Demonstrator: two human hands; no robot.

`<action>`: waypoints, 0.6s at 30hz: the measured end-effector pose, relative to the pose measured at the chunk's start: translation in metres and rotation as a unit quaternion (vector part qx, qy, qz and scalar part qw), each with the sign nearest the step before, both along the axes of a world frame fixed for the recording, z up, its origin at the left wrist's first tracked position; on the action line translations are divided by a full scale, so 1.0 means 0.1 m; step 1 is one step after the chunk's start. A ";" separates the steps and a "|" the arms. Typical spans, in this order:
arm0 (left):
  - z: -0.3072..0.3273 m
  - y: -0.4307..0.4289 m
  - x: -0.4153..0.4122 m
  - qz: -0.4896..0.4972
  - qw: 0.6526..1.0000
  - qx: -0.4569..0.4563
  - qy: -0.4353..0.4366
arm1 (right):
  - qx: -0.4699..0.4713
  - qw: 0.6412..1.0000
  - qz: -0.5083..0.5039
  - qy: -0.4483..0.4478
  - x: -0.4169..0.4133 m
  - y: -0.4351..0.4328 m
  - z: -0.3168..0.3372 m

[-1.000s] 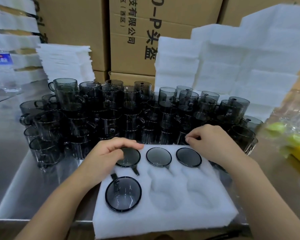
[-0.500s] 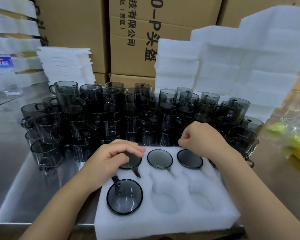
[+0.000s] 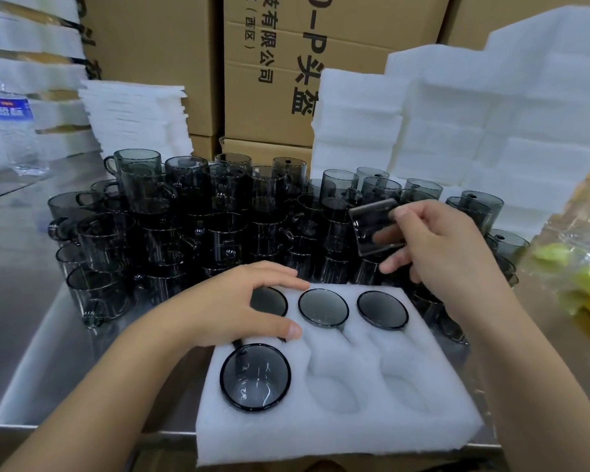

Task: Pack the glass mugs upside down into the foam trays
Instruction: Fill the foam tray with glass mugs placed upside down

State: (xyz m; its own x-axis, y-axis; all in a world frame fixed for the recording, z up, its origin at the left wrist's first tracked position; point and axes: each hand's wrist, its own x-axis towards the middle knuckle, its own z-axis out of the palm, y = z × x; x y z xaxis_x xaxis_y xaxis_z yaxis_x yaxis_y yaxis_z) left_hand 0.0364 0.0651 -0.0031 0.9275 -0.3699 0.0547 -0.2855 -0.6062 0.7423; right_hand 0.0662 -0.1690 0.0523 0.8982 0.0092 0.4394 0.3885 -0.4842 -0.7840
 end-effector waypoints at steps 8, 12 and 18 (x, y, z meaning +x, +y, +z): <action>0.01 -0.08 0.07 0.015 0.999 -0.026 -0.027 | 0.136 0.990 0.027 -0.001 0.06 0.18 -0.14; 0.00 -0.08 0.10 0.021 0.999 -0.043 -0.020 | 0.112 0.993 0.032 -0.003 0.11 0.21 -0.22; -0.06 -0.08 0.10 0.034 0.994 -0.101 -0.024 | 0.040 0.999 0.037 0.007 0.11 0.25 -0.32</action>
State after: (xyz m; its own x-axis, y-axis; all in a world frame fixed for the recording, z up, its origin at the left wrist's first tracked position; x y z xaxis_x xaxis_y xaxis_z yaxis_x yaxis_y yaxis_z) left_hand 0.0466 0.0574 -0.0095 0.9443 -0.2835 0.1669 -0.2875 -0.4645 0.8376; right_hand 0.0774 -0.1443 0.0200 0.9021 0.0411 0.4296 0.4102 -0.3906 -0.8241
